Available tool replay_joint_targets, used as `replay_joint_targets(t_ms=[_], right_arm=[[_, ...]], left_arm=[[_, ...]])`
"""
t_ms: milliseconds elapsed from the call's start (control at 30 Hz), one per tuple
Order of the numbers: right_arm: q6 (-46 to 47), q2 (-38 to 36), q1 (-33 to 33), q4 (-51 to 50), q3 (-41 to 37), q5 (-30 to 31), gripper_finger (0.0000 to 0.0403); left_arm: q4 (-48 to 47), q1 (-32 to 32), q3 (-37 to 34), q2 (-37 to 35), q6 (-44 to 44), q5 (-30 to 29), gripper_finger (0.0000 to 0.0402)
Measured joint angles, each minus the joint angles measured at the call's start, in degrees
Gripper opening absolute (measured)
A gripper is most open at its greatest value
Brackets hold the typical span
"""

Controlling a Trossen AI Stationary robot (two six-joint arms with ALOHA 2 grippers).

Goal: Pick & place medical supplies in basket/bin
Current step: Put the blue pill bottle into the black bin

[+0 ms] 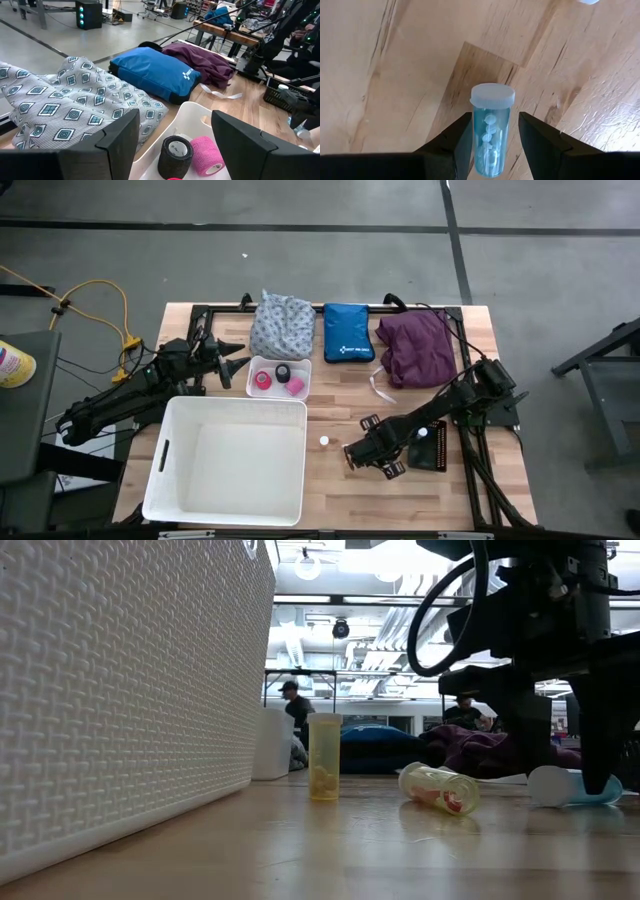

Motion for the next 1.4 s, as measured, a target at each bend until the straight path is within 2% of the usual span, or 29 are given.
replay_joint_targets(t_ms=[833, 1267, 1400], right_arm=[[2.6, 1.7, -0.1, 0.1, 0.0, -1.2, 0.0148], [2.3, 1.5, -0.1, 0.1, 0.0, 0.1, 0.0148], [2.2, 1.5, -0.1, 0.1, 0.0, 0.0, 0.0137]], left_arm=[[0.0, 0.0, 0.0, 0.0, 0.0, 0.0, 0.024], [0.0, 0.0, 0.0, 0.0, 0.0, 0.0, 0.024], [0.0, 0.0, 0.0, 0.0, 0.0, 0.0, 0.024]])
